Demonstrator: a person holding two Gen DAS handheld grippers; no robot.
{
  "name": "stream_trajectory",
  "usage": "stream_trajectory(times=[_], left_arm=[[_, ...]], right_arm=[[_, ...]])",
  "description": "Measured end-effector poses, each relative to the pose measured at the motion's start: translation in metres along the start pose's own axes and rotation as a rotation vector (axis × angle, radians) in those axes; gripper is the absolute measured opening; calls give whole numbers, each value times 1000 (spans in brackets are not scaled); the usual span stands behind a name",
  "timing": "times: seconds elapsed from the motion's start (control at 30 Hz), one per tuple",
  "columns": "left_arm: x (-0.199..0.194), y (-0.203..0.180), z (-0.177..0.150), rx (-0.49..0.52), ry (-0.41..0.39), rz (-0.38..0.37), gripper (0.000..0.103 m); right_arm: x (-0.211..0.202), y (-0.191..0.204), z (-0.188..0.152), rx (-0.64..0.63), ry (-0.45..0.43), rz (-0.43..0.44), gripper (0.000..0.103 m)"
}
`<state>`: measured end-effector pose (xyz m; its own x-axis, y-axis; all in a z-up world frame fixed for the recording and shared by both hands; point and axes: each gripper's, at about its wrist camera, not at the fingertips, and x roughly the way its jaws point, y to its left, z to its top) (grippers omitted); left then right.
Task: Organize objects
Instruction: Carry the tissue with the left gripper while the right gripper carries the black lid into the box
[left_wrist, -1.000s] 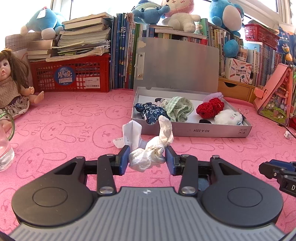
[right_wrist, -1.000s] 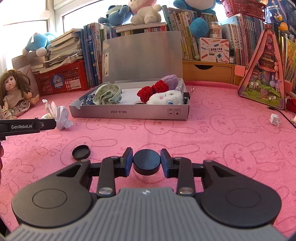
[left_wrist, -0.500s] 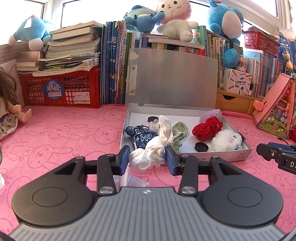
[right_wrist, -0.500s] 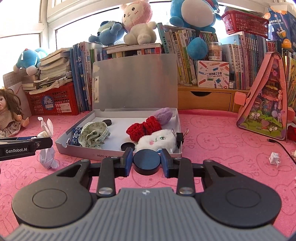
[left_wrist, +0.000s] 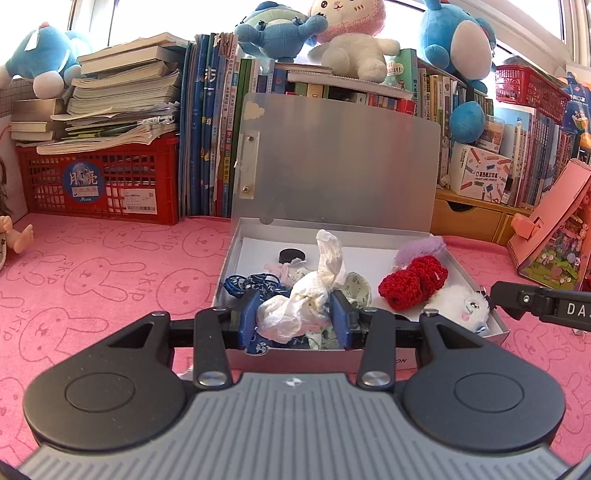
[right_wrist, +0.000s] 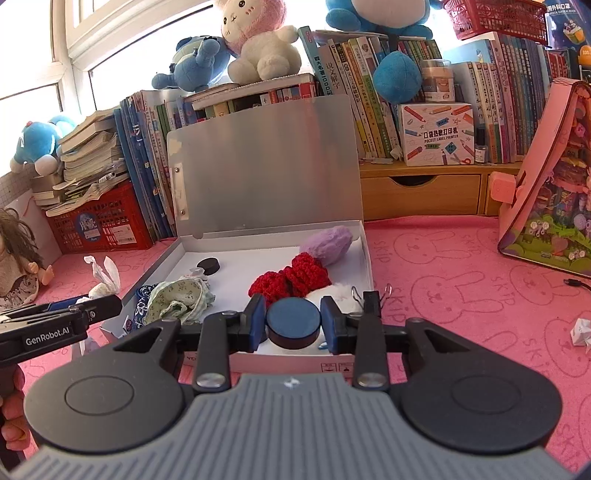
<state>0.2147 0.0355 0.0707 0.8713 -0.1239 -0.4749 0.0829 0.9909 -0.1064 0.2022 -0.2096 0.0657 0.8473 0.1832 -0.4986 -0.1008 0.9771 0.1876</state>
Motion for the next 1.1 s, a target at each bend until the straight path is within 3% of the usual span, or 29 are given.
stream_trajectory(times=[0.17, 0.37, 0.73, 1.1], left_arm=[[16, -26, -3, 32, 1, -66, 48], [40, -36, -4, 41, 38, -89, 48], [72, -30, -3, 67, 70, -59, 48], [96, -22, 0, 95, 83, -2, 48]], right_arm=[[18, -6, 5, 73, 31, 41, 37], [36, -18, 6, 157, 68, 95, 38], [70, -5, 6, 163, 94, 139, 38], [95, -2, 4, 100, 103, 65, 38]])
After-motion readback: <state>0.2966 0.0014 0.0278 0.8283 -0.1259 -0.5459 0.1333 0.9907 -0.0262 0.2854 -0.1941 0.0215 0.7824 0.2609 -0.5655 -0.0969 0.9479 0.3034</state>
